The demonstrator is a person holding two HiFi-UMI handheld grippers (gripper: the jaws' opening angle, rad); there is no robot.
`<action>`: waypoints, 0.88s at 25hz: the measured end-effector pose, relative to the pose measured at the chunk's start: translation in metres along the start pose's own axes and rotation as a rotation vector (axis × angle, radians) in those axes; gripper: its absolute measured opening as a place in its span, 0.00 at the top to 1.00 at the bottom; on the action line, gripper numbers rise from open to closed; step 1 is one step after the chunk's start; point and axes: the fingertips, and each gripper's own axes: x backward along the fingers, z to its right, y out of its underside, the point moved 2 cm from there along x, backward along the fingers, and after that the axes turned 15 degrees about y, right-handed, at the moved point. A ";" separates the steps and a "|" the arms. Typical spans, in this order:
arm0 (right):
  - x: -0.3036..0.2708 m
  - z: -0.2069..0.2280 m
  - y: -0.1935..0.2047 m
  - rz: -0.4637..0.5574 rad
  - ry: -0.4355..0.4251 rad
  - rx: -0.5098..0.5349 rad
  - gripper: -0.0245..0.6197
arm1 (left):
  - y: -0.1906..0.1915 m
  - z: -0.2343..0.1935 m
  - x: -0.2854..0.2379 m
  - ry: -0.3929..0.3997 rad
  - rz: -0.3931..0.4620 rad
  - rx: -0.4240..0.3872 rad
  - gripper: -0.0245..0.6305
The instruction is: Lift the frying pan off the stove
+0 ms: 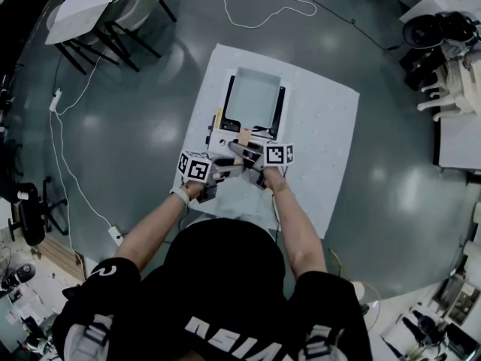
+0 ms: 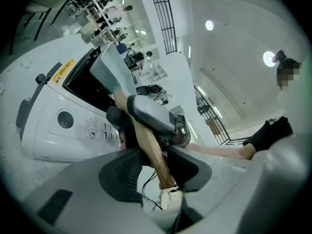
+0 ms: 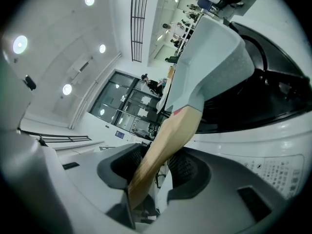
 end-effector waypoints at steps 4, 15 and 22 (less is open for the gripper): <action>0.000 -0.006 0.005 0.009 0.013 0.005 0.70 | 0.001 0.011 0.004 0.008 0.004 -0.009 0.72; 0.027 -0.054 0.022 0.081 0.007 0.108 0.70 | 0.020 0.054 0.005 0.028 -0.034 -0.124 0.72; 0.051 -0.093 0.032 0.152 0.028 0.165 0.70 | 0.031 0.097 0.006 0.062 -0.057 -0.198 0.72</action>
